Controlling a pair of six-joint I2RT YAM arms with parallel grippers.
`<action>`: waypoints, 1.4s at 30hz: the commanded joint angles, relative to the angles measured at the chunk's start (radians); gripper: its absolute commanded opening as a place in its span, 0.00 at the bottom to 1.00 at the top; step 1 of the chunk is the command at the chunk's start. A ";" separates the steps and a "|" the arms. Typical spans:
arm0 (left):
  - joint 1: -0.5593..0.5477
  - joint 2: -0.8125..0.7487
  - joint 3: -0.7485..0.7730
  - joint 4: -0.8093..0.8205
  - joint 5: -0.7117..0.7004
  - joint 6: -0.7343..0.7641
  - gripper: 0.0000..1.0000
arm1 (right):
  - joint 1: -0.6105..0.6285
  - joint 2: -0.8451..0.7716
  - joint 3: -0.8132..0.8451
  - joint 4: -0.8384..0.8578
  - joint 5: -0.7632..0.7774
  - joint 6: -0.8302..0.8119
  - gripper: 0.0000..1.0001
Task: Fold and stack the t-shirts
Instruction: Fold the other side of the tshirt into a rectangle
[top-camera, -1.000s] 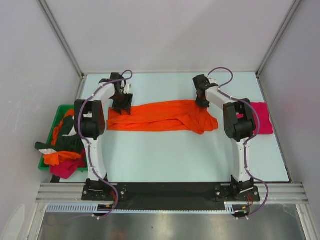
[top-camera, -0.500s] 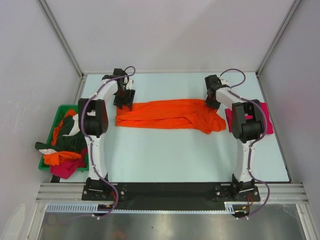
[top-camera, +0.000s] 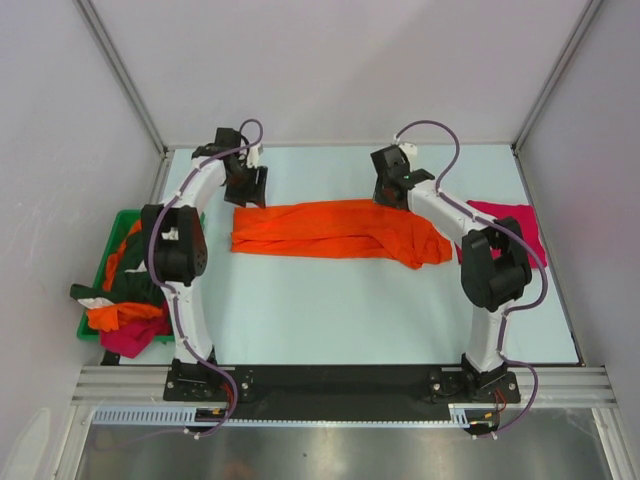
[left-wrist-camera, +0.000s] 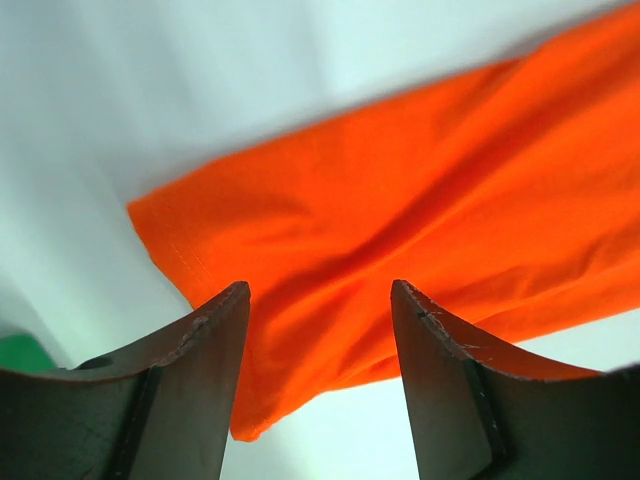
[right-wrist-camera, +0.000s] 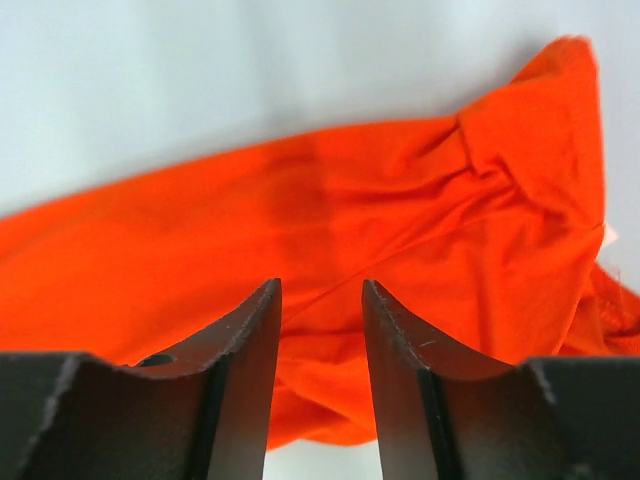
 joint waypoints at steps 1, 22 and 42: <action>-0.010 -0.004 -0.064 -0.008 0.030 0.009 0.64 | 0.013 0.002 -0.046 -0.022 0.051 0.033 0.41; -0.015 -0.045 -0.184 0.022 0.026 0.039 0.62 | 0.090 0.021 -0.132 -0.003 0.100 0.074 0.39; -0.015 -0.073 -0.219 0.024 0.024 0.038 0.62 | 0.225 -0.180 -0.391 -0.048 -0.026 0.179 0.37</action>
